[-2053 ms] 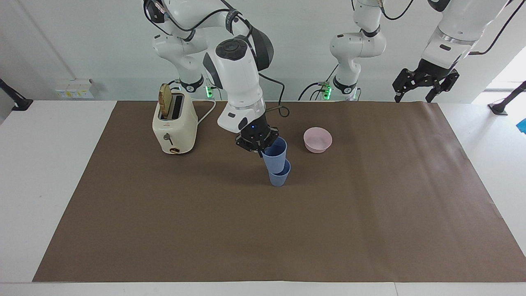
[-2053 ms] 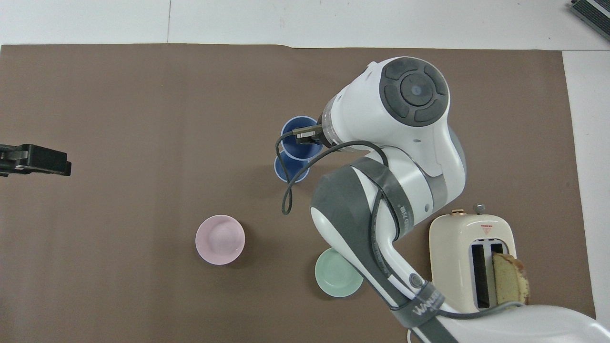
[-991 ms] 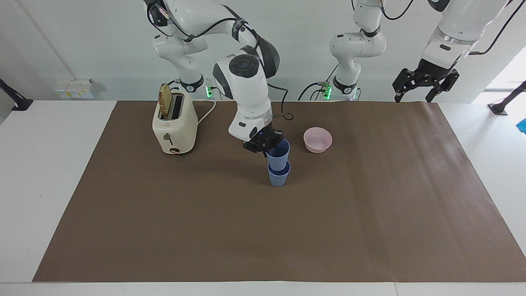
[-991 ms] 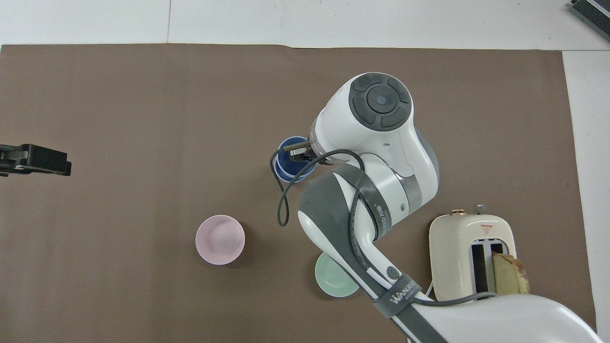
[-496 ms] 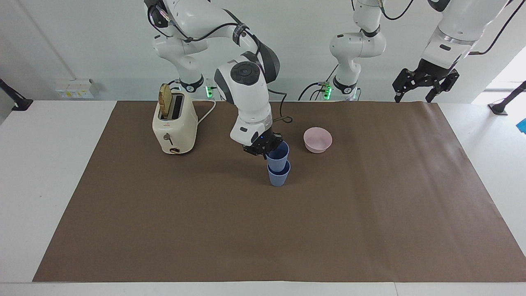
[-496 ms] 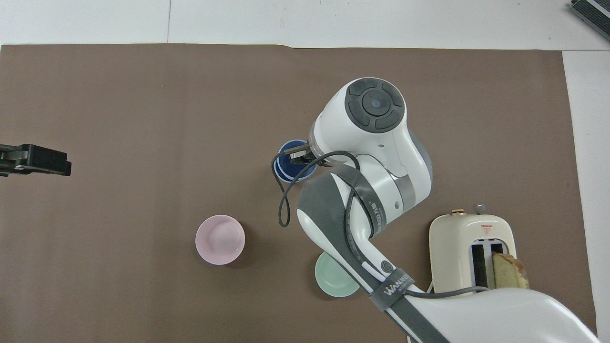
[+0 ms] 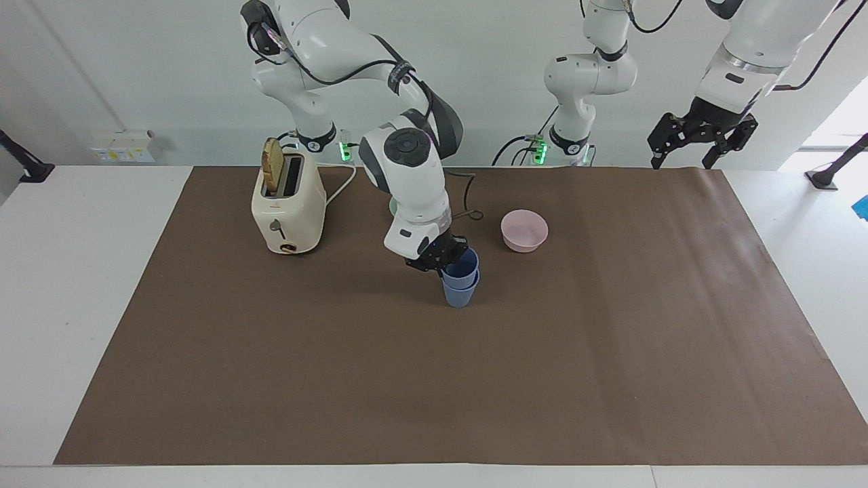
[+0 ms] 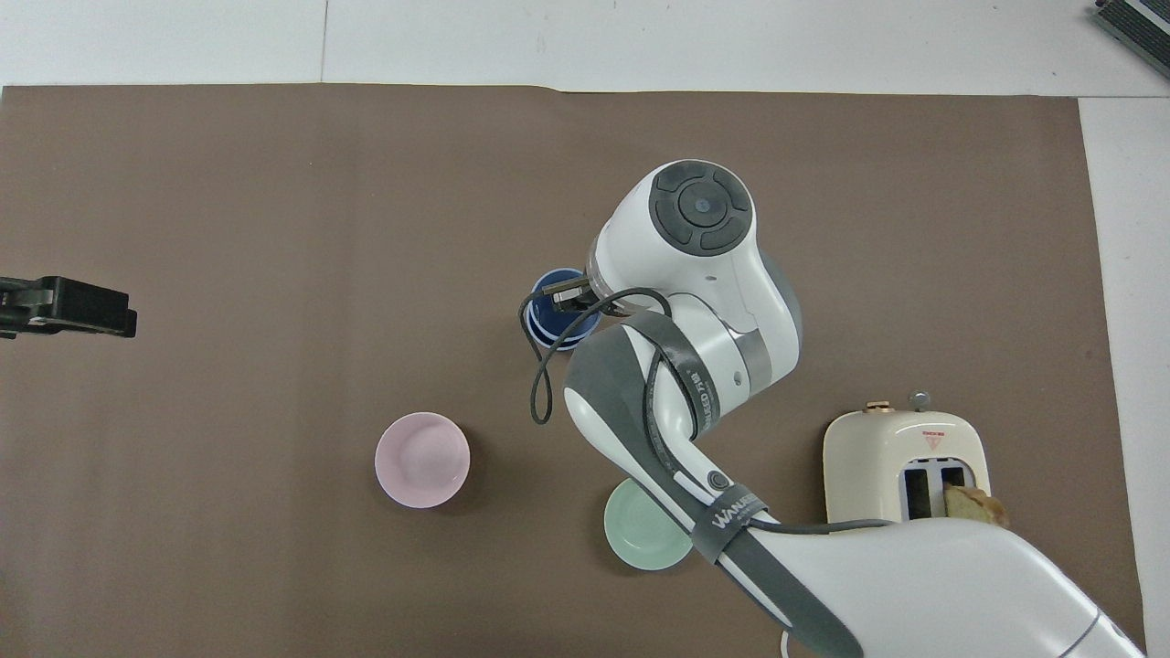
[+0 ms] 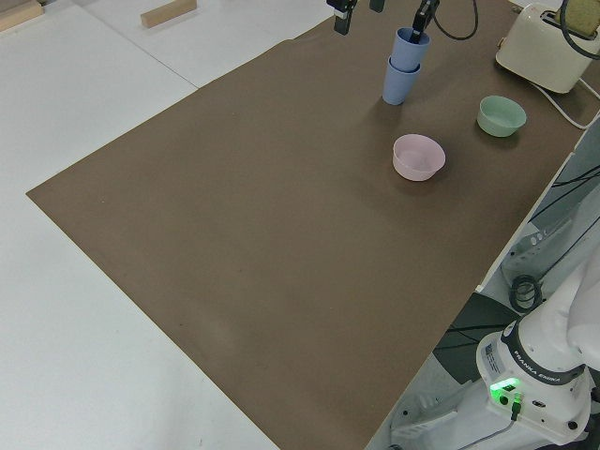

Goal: Stack blue cups with both arms
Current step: 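Lower the held cup into the placed cup and open the right gripper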

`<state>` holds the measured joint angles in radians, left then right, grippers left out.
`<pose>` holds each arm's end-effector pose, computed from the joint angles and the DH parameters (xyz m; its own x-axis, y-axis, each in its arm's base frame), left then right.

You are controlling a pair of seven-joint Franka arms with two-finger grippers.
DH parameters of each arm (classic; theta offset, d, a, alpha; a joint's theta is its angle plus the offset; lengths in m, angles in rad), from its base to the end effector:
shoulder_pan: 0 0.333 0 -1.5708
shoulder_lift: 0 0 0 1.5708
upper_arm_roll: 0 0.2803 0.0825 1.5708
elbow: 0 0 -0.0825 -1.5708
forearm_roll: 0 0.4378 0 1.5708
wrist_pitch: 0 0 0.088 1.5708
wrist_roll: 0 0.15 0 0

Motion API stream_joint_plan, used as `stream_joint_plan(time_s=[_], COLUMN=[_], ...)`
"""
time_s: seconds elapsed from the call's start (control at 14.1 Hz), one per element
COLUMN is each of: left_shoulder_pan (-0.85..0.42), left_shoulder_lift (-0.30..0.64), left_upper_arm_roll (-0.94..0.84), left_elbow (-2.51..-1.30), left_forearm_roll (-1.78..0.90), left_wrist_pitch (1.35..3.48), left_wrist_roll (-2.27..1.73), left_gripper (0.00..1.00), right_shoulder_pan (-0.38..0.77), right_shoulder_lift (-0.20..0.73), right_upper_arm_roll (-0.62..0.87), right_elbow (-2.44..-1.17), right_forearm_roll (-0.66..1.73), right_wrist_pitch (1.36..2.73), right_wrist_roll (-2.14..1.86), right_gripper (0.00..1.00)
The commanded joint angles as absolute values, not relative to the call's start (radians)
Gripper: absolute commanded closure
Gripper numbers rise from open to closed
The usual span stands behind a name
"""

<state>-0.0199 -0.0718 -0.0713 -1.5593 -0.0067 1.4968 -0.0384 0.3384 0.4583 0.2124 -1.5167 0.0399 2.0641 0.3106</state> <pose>0.5784 -0.0551 0.5878 0.9985 -0.0531 0.0091 -0.0531 -0.9986 0.0019 0.6311 0.3752 0.3170 0.9801 0.1917 0.0511 0.1973 -0.9684 -0.1528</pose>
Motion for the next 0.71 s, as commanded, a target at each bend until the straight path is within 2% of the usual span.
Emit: stream_joint_plan(time_s=[0.0, 0.07, 0.64], left_shoulder_pan=[-0.011, -0.011, -0.011], left_shoulder_lift=[-0.080, -0.080, -0.080], left_upper_arm_roll=[-0.074, -0.074, -0.074], left_elbow=[-1.549, -1.549, -1.549], left_forearm_roll=[-0.014, -0.014, -0.014], left_wrist_pitch=[1.476, 1.476, 1.476], left_wrist_roll=[-0.035, -0.035, -0.035], left_gripper=[0.00, 0.00, 0.00], right_shoulder_pan=[0.333, 0.333, 0.301], right_shoulder_lift=[0.454, 0.454, 0.436], right_upper_arm_roll=[0.216, 0.216, 0.212], right_elbow=[-1.522, -1.522, -1.514], right_forearm_roll=[0.037, 0.034, 0.035], right_wrist_pitch=[2.082, 2.082, 2.045], right_wrist_roll=[0.288, 0.287, 0.288], right_gripper=[0.07, 0.00, 0.00])
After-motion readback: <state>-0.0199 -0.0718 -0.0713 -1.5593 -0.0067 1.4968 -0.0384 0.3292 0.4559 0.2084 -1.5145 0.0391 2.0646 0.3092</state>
